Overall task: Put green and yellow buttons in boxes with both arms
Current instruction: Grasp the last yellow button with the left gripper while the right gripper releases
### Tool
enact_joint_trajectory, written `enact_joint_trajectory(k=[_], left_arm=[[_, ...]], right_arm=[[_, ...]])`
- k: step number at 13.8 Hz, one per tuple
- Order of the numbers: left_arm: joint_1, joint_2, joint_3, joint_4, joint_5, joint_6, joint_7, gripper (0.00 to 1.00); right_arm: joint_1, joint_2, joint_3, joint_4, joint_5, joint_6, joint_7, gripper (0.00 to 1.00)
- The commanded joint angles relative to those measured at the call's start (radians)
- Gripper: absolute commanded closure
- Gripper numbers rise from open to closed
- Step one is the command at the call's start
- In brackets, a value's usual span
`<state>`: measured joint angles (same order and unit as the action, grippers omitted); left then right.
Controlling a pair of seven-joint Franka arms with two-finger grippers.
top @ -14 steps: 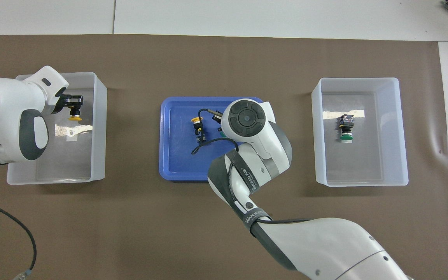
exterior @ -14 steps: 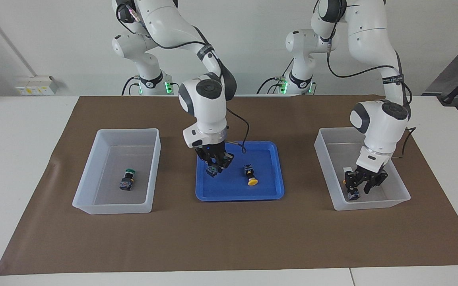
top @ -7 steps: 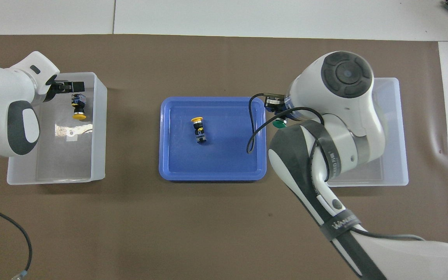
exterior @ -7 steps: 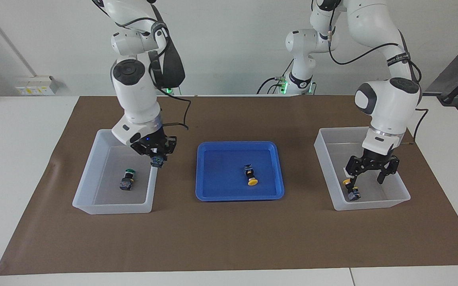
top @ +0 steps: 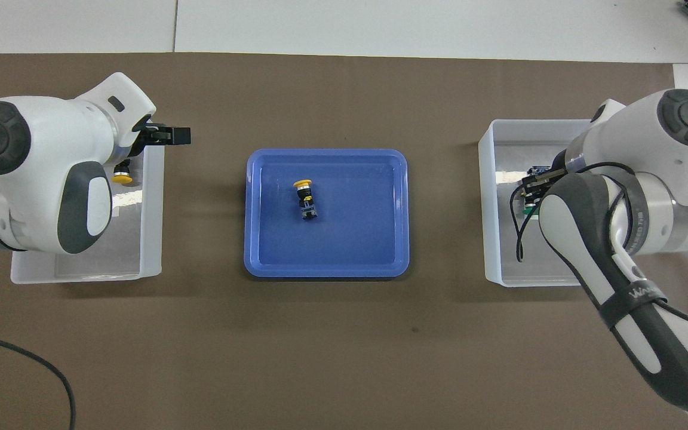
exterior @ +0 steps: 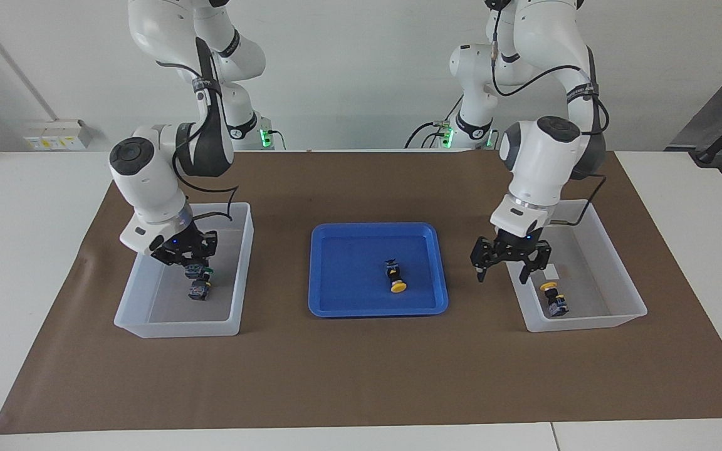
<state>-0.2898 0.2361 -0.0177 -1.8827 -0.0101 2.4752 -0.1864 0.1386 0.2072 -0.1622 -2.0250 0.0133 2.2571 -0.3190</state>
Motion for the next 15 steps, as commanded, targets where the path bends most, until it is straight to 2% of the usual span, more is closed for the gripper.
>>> enact_joint_trajectory(k=[1, 2, 3, 4, 5, 8, 10, 11, 12, 13, 14, 15], left_arm=[[-0.089, 0.022, 0.016, 0.000, -0.002, 0.005, -0.076, 0.00], [-0.136, 0.049, 0.016, 0.007, -0.002, 0.010, -0.124, 0.00], [-0.167, 0.063, 0.016, 0.010, -0.001, 0.013, -0.171, 0.00], [-0.198, 0.080, 0.016, 0.008, -0.001, 0.019, -0.207, 0.00], [-0.219, 0.103, 0.016, 0.011, -0.001, 0.027, -0.229, 0.00], [-0.250, 0.167, 0.015, 0.010, -0.002, 0.122, -0.277, 0.00], [-0.267, 0.175, 0.015, -0.022, -0.002, 0.162, -0.301, 0.00], [-0.265, 0.180, 0.015, -0.023, -0.002, 0.169, -0.301, 0.04], [-0.267, 0.178, 0.016, -0.029, -0.002, 0.168, -0.303, 0.40], [-0.269, 0.175, 0.016, -0.042, -0.002, 0.157, -0.304, 0.71], [-0.270, 0.170, 0.016, -0.049, -0.002, 0.153, -0.307, 0.91], [-0.272, 0.170, 0.016, -0.047, -0.002, 0.140, -0.314, 1.00]], right_arm=[[-0.042, -0.040, 0.013, -0.083, -0.003, 0.059, -0.086, 0.94], [-0.042, -0.038, 0.013, -0.099, -0.003, 0.074, -0.087, 0.79], [-0.042, -0.038, 0.013, -0.115, -0.003, 0.097, -0.086, 0.55], [-0.042, -0.038, 0.013, -0.118, -0.003, 0.102, -0.080, 0.25], [-0.042, -0.038, 0.013, -0.113, -0.003, 0.099, -0.075, 0.00], [-0.018, -0.057, 0.013, -0.077, -0.003, 0.078, 0.036, 0.00], [-0.001, -0.072, 0.012, -0.019, -0.006, -0.002, 0.110, 0.00], [-0.001, -0.081, 0.012, 0.020, -0.006, -0.046, 0.127, 0.00], [-0.001, -0.091, 0.013, 0.054, -0.006, -0.083, 0.150, 0.00], [-0.001, -0.113, 0.016, 0.081, -0.006, -0.126, 0.167, 0.00], [0.001, -0.141, 0.018, 0.101, -0.007, -0.160, 0.188, 0.00], [-0.001, -0.169, 0.018, 0.118, -0.010, -0.192, 0.204, 0.00]])
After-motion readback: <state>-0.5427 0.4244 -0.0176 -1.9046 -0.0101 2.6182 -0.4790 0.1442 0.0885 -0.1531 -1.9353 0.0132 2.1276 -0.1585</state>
